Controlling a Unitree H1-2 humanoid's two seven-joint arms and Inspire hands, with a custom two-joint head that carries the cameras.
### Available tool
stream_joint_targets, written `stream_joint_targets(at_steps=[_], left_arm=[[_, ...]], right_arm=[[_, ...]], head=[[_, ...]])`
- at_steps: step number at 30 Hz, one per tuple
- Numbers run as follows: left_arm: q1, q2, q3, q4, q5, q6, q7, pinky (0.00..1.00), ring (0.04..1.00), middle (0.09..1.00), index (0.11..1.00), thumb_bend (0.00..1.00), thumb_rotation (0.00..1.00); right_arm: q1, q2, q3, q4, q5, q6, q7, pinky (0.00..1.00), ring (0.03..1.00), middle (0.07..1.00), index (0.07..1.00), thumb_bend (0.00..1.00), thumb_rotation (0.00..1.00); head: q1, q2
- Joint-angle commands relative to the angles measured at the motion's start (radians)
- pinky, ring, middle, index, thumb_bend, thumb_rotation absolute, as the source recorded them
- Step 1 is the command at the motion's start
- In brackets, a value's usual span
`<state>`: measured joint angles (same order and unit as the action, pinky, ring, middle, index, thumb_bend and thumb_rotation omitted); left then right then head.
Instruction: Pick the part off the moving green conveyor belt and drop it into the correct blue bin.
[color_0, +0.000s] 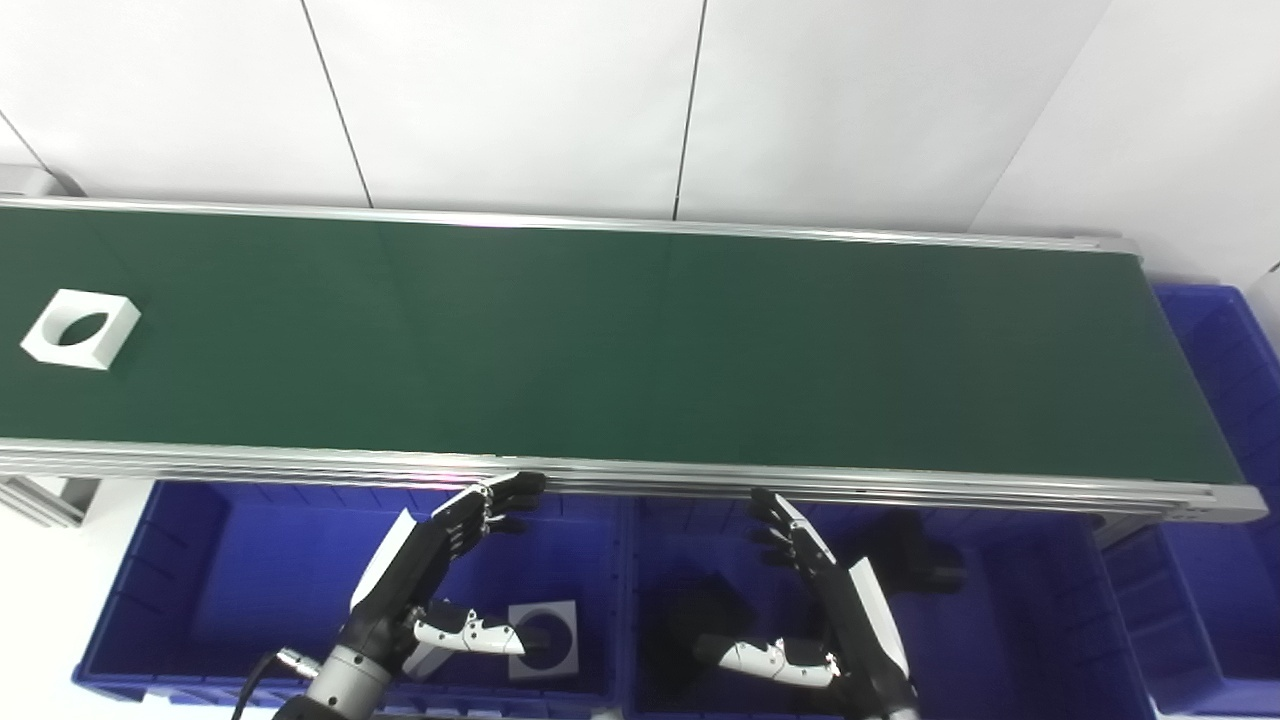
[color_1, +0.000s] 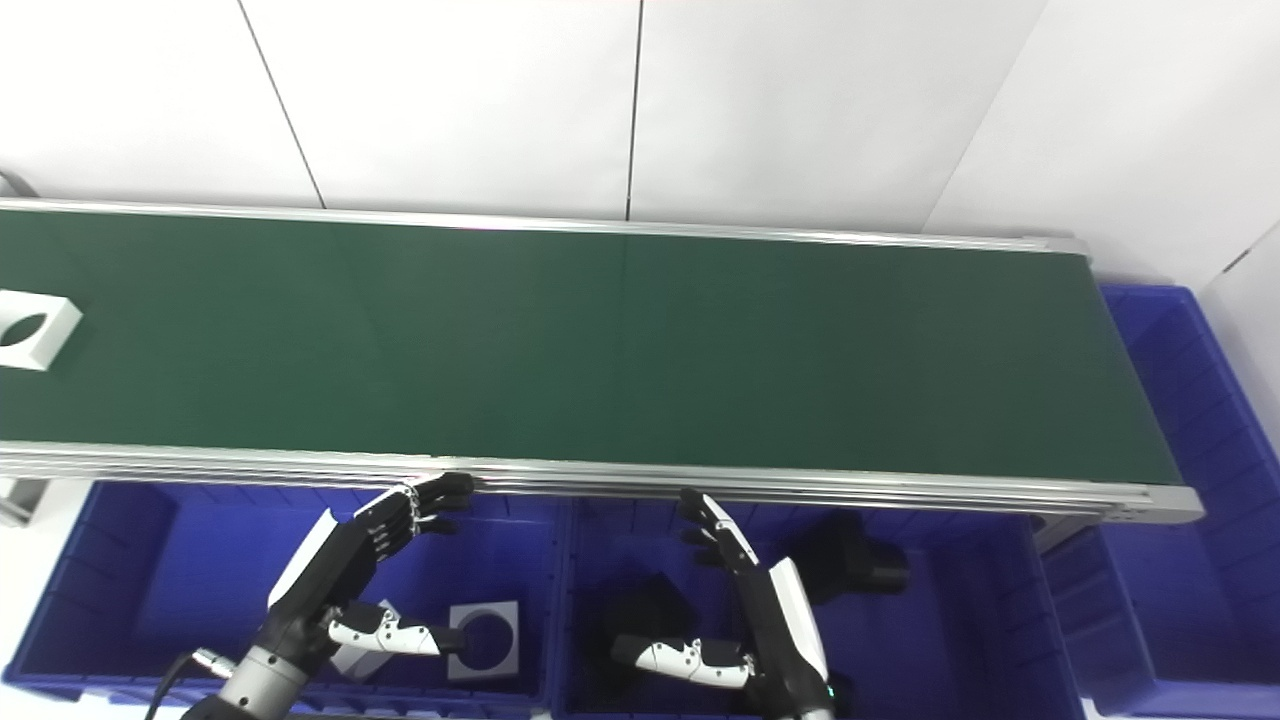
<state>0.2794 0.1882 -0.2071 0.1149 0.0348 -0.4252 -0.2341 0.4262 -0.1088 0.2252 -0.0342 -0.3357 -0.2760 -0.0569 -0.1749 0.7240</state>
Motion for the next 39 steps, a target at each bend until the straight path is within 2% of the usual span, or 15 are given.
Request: stream_joint_targets(at_steps=[1, 5, 7, 15, 19, 21, 22, 23, 26, 28, 29, 32, 35, 37, 39], left_arm=[[-0.014, 0.004, 0.000, -0.019, -0.001, -0.045, 0.007, 0.73, 0.804, 0.832, 0.803, 0.86, 0.14], [-0.014, 0.004, -0.001, -0.017, 0.002, -0.045, 0.009, 0.73, 0.805, 0.835, 0.802, 0.86, 0.14], [-0.015, 0.002, -0.001, -0.015, 0.001, -0.045, 0.010, 0.73, 0.804, 0.834, 0.801, 0.86, 0.13], [-0.020, 0.000, -0.003, -0.011, 0.001, -0.045, 0.009, 0.73, 0.805, 0.828, 0.798, 0.86, 0.13], [-0.027, -0.005, -0.007, 0.001, -0.003, -0.045, 0.008, 0.73, 0.804, 0.824, 0.796, 0.86, 0.13], [-0.029, -0.007, -0.015, 0.010, 0.009, -0.045, 0.016, 0.73, 0.808, 0.827, 0.792, 0.86, 0.14], [-0.031, -0.008, -0.022, 0.015, 0.016, -0.045, 0.020, 0.74, 0.813, 0.829, 0.789, 0.86, 0.15], [-0.032, -0.009, -0.029, 0.019, 0.023, -0.045, 0.025, 0.74, 0.813, 0.829, 0.788, 0.86, 0.15], [-0.034, -0.016, -0.050, 0.030, 0.031, -0.045, 0.046, 0.74, 0.806, 0.822, 0.773, 0.87, 0.14], [-0.035, -0.019, -0.060, 0.034, 0.035, -0.045, 0.059, 0.72, 0.791, 0.809, 0.761, 0.89, 0.13], [-0.036, -0.020, -0.065, 0.038, 0.039, -0.045, 0.066, 0.72, 0.789, 0.806, 0.759, 0.89, 0.13], [-0.037, -0.022, -0.073, 0.043, 0.048, -0.045, 0.080, 0.71, 0.783, 0.798, 0.754, 0.92, 0.14], [-0.042, -0.021, -0.086, 0.051, 0.053, -0.045, 0.097, 0.70, 0.779, 0.797, 0.754, 0.93, 0.14], [-0.045, -0.018, -0.095, 0.053, 0.057, -0.045, 0.109, 0.70, 0.773, 0.795, 0.751, 0.93, 0.14], [-0.047, -0.016, -0.101, 0.054, 0.056, -0.045, 0.118, 0.70, 0.773, 0.793, 0.750, 0.94, 0.13]], right_arm=[[-0.005, 0.005, -0.001, -0.019, 0.011, -0.050, -0.004, 0.76, 0.818, 0.871, 0.905, 0.85, 0.30], [-0.005, 0.004, -0.001, -0.022, 0.002, -0.045, -0.006, 0.77, 0.816, 0.870, 0.905, 0.85, 0.30], [-0.007, 0.003, -0.001, -0.019, 0.001, -0.048, -0.006, 0.74, 0.815, 0.871, 0.905, 0.85, 0.31], [-0.009, 0.005, -0.004, -0.017, 0.007, -0.043, -0.005, 0.73, 0.817, 0.869, 0.904, 0.85, 0.31], [-0.016, -0.001, -0.006, 0.002, 0.006, -0.057, -0.008, 0.72, 0.818, 0.870, 0.906, 0.85, 0.31], [-0.020, -0.010, -0.009, 0.020, 0.009, -0.079, -0.011, 0.67, 0.800, 0.870, 0.908, 0.85, 0.30], [-0.021, -0.017, -0.011, 0.029, 0.013, -0.090, -0.009, 0.63, 0.800, 0.873, 0.911, 0.84, 0.31], [-0.020, -0.023, -0.014, 0.035, 0.015, -0.098, -0.009, 0.63, 0.801, 0.873, 0.911, 0.84, 0.31], [-0.016, -0.034, -0.025, 0.049, 0.047, -0.112, -0.002, 0.77, 0.796, 0.869, 0.909, 0.84, 0.29], [-0.015, -0.040, -0.032, 0.063, 0.063, -0.125, 0.001, 0.67, 0.804, 0.873, 0.913, 0.84, 0.28], [-0.017, -0.044, -0.035, 0.073, 0.067, -0.134, 0.002, 0.67, 0.808, 0.875, 0.915, 0.84, 0.28], [-0.027, -0.053, -0.041, 0.106, 0.075, -0.166, 0.002, 0.79, 0.840, 0.880, 0.922, 0.82, 0.27], [-0.030, -0.058, -0.044, 0.115, 0.078, -0.165, 0.007, 0.83, 0.857, 0.883, 0.927, 0.81, 0.28], [-0.028, -0.057, -0.047, 0.112, 0.083, -0.159, 0.009, 0.78, 0.811, 0.882, 0.927, 0.82, 0.26], [-0.026, -0.056, -0.048, 0.111, 0.084, -0.157, 0.011, 0.77, 0.807, 0.883, 0.929, 0.82, 0.26]], head=[[0.002, 0.002], [0.004, -0.001], [0.006, -0.001], [0.009, -0.003], [0.038, -0.022], [0.093, -0.047], [0.146, -0.070], [0.174, -0.082], [0.254, -0.118], [0.287, -0.133], [0.305, -0.142], [0.316, -0.152], [0.323, -0.165], [0.321, -0.168], [0.319, -0.169]])
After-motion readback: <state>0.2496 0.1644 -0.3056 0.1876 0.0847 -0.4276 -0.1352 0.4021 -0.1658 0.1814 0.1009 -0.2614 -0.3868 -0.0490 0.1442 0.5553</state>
